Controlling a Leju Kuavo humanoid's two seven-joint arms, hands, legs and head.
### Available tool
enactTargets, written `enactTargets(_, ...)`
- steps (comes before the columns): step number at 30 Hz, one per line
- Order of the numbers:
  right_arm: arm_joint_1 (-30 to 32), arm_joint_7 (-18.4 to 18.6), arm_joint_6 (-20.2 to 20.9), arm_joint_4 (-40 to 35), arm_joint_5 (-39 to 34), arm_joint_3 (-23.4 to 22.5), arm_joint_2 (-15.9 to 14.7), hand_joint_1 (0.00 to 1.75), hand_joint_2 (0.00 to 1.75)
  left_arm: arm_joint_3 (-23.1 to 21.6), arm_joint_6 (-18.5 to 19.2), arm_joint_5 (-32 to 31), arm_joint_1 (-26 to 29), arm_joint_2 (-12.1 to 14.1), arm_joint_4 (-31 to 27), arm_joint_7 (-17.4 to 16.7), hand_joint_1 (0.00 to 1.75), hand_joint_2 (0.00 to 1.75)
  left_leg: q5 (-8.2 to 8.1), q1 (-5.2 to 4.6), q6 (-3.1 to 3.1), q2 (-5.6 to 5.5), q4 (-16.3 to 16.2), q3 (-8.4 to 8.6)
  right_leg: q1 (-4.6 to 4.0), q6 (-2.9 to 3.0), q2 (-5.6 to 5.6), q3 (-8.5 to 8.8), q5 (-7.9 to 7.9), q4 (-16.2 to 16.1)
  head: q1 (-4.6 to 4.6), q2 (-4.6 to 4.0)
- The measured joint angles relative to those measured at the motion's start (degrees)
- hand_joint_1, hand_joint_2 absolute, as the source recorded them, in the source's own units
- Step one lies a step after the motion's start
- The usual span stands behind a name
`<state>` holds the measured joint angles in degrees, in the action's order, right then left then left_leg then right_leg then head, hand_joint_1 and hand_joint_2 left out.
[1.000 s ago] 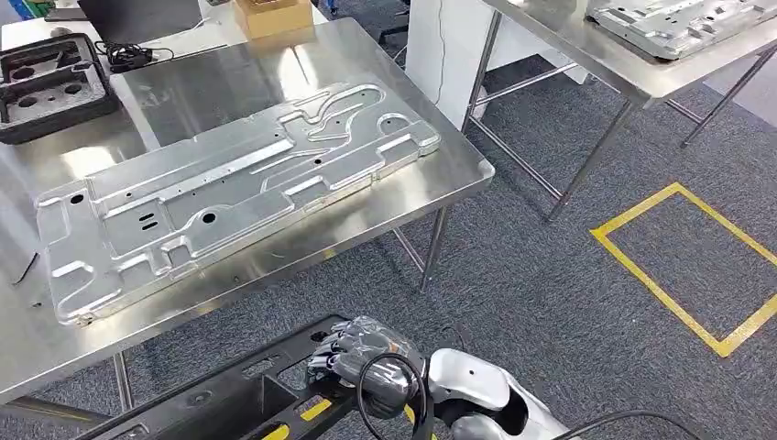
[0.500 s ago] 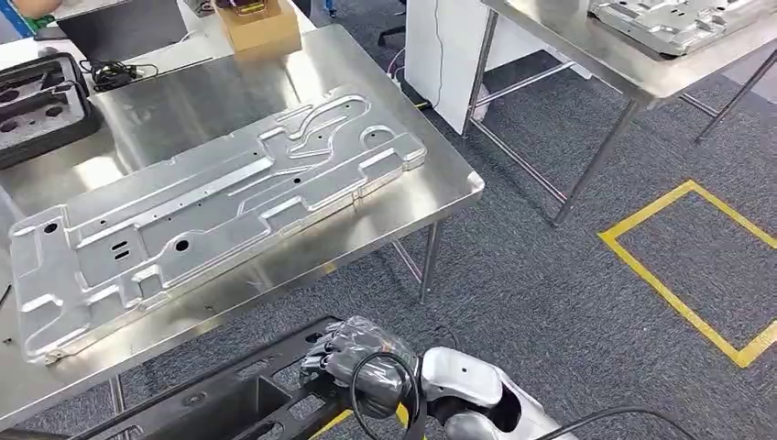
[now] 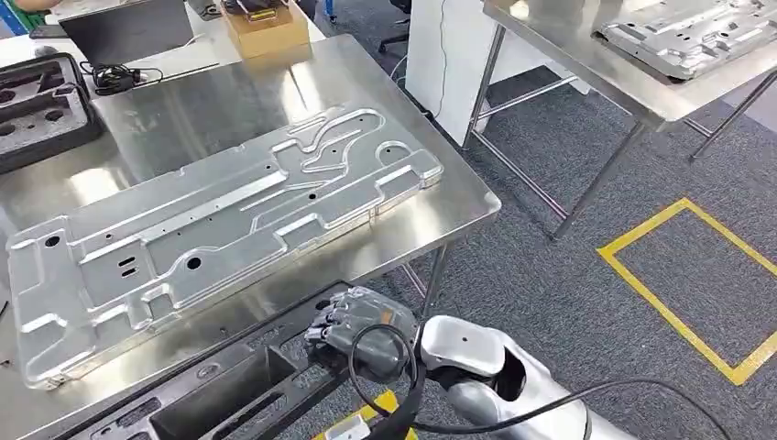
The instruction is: Take the parts from the cabinet and place them on the table.
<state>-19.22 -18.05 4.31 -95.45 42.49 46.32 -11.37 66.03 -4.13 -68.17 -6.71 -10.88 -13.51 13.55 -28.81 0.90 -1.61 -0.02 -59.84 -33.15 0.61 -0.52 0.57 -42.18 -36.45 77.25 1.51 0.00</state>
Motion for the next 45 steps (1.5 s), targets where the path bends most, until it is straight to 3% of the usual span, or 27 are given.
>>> enactTargets(1,-0.73,0.17,0.52,0.00,-0.11,0.26,-0.48,1.75,1.75,0.00,0.07,0.07,0.03,-0.02,0.00,-0.04,0.00,0.00,-0.43,0.05,0.05,-0.10,0.00,0.58,0.12,-0.18,-0.01,-1.06,1.61,0.00,-0.02,0.00)
enactTargets(2,-1.66,0.22,0.83,0.00,-0.17,0.54,-0.85,1.75,1.75,0.00,0.13,0.09,0.01,-0.04,-0.02,-0.13,0.00,0.00,-0.93,0.11,0.20,-0.22,0.00,1.28,0.17,-0.18,-0.02,-0.60,4.66,-2.78,-0.02,0.00)
enactTargets(4,-3.40,0.28,1.13,0.00,-0.24,0.83,-1.39,1.75,1.75,0.00,0.24,0.09,-0.13,-0.15,-0.02,-0.17,0.00,0.00,-2.04,0.25,0.64,-0.37,0.00,2.87,0.17,-0.08,-0.10,2.54,11.94,-12.58,0.00,0.00)
enactTargets(5,-3.99,0.35,1.16,0.00,-0.31,0.90,-1.68,1.75,1.75,0.00,0.31,0.09,-0.14,-0.24,-0.02,-0.17,0.00,0.00,-2.54,0.30,0.97,-0.39,0.17,3.36,0.09,-0.01,-0.20,3.75,12.84,-15.27,0.02,0.00)
enactTargets(6,-4.68,0.46,1.20,0.02,-0.39,1.09,-1.99,1.75,1.75,0.00,0.46,0.09,-0.31,-0.42,-0.02,-0.20,0.00,0.00,-2.85,-0.15,1.46,-0.66,0.07,3.38,-0.60,0.09,-0.15,5.20,12.22,-16.12,0.00,0.00)
enactTargets(7,-5.33,0.55,1.20,0.02,-0.68,1.33,-2.01,1.75,1.75,0.00,0.48,0.09,-0.33,-0.44,-0.02,-0.20,0.00,0.00,-2.85,-0.06,1.63,-0.58,0.15,3.18,-0.40,0.47,-0.20,5.68,10.81,-17.21,0.09,0.00)
enactTargets(9,-6.19,1.22,1.20,0.02,-1.03,1.66,-2.42,1.75,1.75,0.00,0.52,-0.02,-0.33,-0.55,-0.02,-0.24,0.00,0.00,-2.97,-0.10,2.00,-0.29,0.76,3.42,-0.53,0.86,0.03,5.52,10.57,-17.23,-0.09,0.00)
enactTargets(11,-6.89,1.75,1.16,0.02,-1.53,2.08,-2.64,1.75,1.75,-0.04,0.52,-0.05,-0.47,-0.59,-0.07,-0.31,0.00,0.00,-3.75,0.12,2.50,-0.12,-0.43,3.40,0.08,1.30,0.04,6.50,10.40,-18.22,-0.15,0.00)
enactTargets(12,-7.35,2.05,1.16,0.02,-1.81,2.27,-2.69,1.75,1.75,-0.04,0.50,-0.04,-0.52,-0.59,-0.09,-0.28,0.00,0.00,-4.90,0.13,2.51,-0.12,-3.59,1.70,0.07,1.72,-0.02,6.84,10.12,-18.31,-0.18,0.00)
enactTargets(14,-7.77,2.34,1.13,0.02,-2.03,2.58,-2.80,1.75,1.75,-0.04,0.50,-0.07,-0.37,-0.59,-0.09,-0.35,0.00,0.00,-8.19,0.08,2.58,-0.16,-13.27,-4.03,-0.01,2.31,-0.03,7.36,9.55,-18.31,-0.15,0.00)
enactTargets(15,-7.80,2.47,1.13,0.04,-2.14,2.91,-2.93,1.75,1.75,-0.04,0.50,-0.07,-0.20,-0.59,-0.09,-0.39,0.00,0.00,-8.67,0.09,2.65,-0.16,-17.17,-6.72,-0.07,2.42,-0.01,7.76,9.20,-18.30,-0.18,0.00)
enactTargets(16,-7.78,2.53,1.11,0.07,-2.16,3.21,-3.08,1.75,1.75,-0.02,0.48,-0.07,-0.03,-0.59,-0.09,-0.42,0.00,0.00,-7.63,0.10,2.74,-0.15,-18.24,-8.26,-0.08,2.40,0.07,8.38,8.76,-18.30,-0.18,0.00)
enactTargets(17,-7.84,2.58,1.11,0.07,-2.16,3.45,-3.17,1.75,1.75,-0.02,0.48,-0.07,0.01,-0.59,-0.09,-0.42,0.00,0.00,-5.45,0.13,2.77,-0.13,-16.66,-8.24,-0.08,2.37,0.18,9.05,8.34,-18.30,-0.18,0.00)
enactTargets(19,-8.09,2.58,1.11,0.07,-2.19,3.85,-3.34,1.75,1.75,-0.02,0.46,-0.07,-0.07,-0.59,-0.13,-0.42,0.00,0.00,1.78,0.30,2.69,-0.06,-7.53,-5.61,-0.05,1.95,0.29,10.79,7.28,-18.30,-0.15,0.00)
enactTargets(20,-8.30,2.58,1.11,0.07,-2.21,3.98,-3.41,1.75,1.75,-0.02,0.42,-0.07,-0.04,-0.59,-0.13,-0.42,0.00,0.00,4.30,0.29,2.53,-0.05,-3.01,-4.28,0.00,1.56,0.28,11.41,6.63,-18.32,-0.15,0.00)
enactTargets(22,-8.93,2.60,1.07,0.07,-2.29,4.17,-3.52,1.75,1.75,-0.04,0.42,-0.07,-0.20,-0.61,-0.13,-0.50,0.00,0.00,1.79,-0.14,2.15,-0.03,-1.08,-2.68,-0.33,0.84,0.34,11.16,6.08,-18.19,-0.29,0.00)
enactTargets(26,-10.17,2.97,1.07,0.04,-2.62,4.33,-4.15,1.75,1.75,-0.02,0.39,-0.04,-0.06,-0.72,-0.15,-0.48,0.00,0.00,1.73,0.15,1.05,-0.21,-0.40,-2.02,-0.13,-0.19,0.05,11.36,5.36,-18.14,0.00,0.00)
enactTargets(28,-11.12,3.23,1.09,0.07,-2.78,4.33,-4.57,1.75,1.75,-0.02,0.31,-0.04,-0.25,-0.77,-0.15,-0.48,0.00,0.00,1.43,0.20,0.51,-0.08,-0.28,-1.50,-0.03,-0.33,0.00,7.91,2.61,-11.65,0.09,0.00)
enactTargets(30,-11.26,3.80,1.13,0.22,-2.84,4.35,-5.09,1.75,1.75,-0.02,0.04,-0.07,-0.25,-0.79,-0.15,-0.48,0.00,0.00,0.92,0.20,0.22,-0.06,-0.30,-1.19,0.14,-0.39,-0.01,1.89,-0.03,-2.42,0.06,0.00)
enactTargets(31,-11.23,3.91,1.16,0.44,-2.86,4.35,-5.44,1.75,1.75,-0.02,-0.02,-0.04,-0.21,-0.79,-0.15,-0.46,0.00,0.00,0.65,0.20,0.24,-0.12,-0.30,-0.93,0.20,-0.48,-0.01,-0.08,0.25,-0.39,0.06,0.00)
enactTargets(32,-11.25,3.98,1.16,0.68,-2.84,4.35,-5.83,1.75,1.75,-0.04,-0.02,-0.07,-0.12,-0.79,-0.15,-0.35,0.00,0.00,0.30,0.23,0.26,-0.24,-0.30,-0.49,0.28,-0.55,-0.02,-0.46,2.38,-1.54,0.09,0.00)
enactTargets(33,-11.30,4.00,1.13,0.98,-2.65,4.28,-6.29,1.75,1.75,-0.04,-0.02,-0.11,-0.08,-0.85,-0.13,-0.29,0.00,0.00,-0.08,0.26,0.42,-0.43,-0.30,0.04,0.30,-0.50,-0.03,0.47,5.42,-4.95,0.11,0.00)
enactTargets(35,-11.42,4.06,1.09,1.77,-2.12,4.13,-7.04,1.75,1.75,-0.07,0.00,-0.24,-0.10,-0.87,-0.13,-0.13,0.00,0.00,-0.93,0.33,0.92,-0.71,-0.30,1.25,0.32,-0.39,-0.22,4.12,12.16,-15.22,0.11,0.00)
enactTargets(37,-11.78,4.09,1.05,3.43,-1.73,3.91,-7.47,1.75,1.75,-0.11,0.00,-0.46,-0.20,-0.90,-0.13,-0.13,0.00,0.00,-1.36,-0.08,1.55,-0.81,-0.31,1.24,-0.33,-0.08,-0.22,6.13,10.81,-17.61,0.11,0.00)
enactTargets(38,-11.75,4.06,1.00,4.27,-1.64,3.82,-7.58,1.75,1.75,-0.13,0.00,-0.52,-0.20,-0.90,-0.13,-0.15,0.00,0.00,-1.28,-0.28,1.74,-0.74,-0.19,1.10,-0.04,-0.04,-0.19,6.01,10.74,-17.71,-0.07,0.00)
enactTargets(39,-11.66,3.98,0.98,5.23,-1.62,3.71,-7.71,1.75,1.75,-0.13,-0.02,-0.59,-0.13,-0.85,-0.15,-0.17,0.00,0.00,-1.22,-0.25,1.18,-0.75,-0.21,1.13,0.13,-0.23,-0.11,6.02,10.91,-17.86,-0.04,0.00)
enactTargets(45,-10.99,3.43,0.96,10.20,-1.29,3.54,-8.54,1.75,1.75,-0.17,-0.02,-0.63,-0.12,-0.85,-0.13,-0.61,0.00,0.00,-1.16,-0.22,1.24,-0.53,0.87,1.79,-0.05,0.25,0.13,6.07,10.59,-17.86,-0.09,0.00)
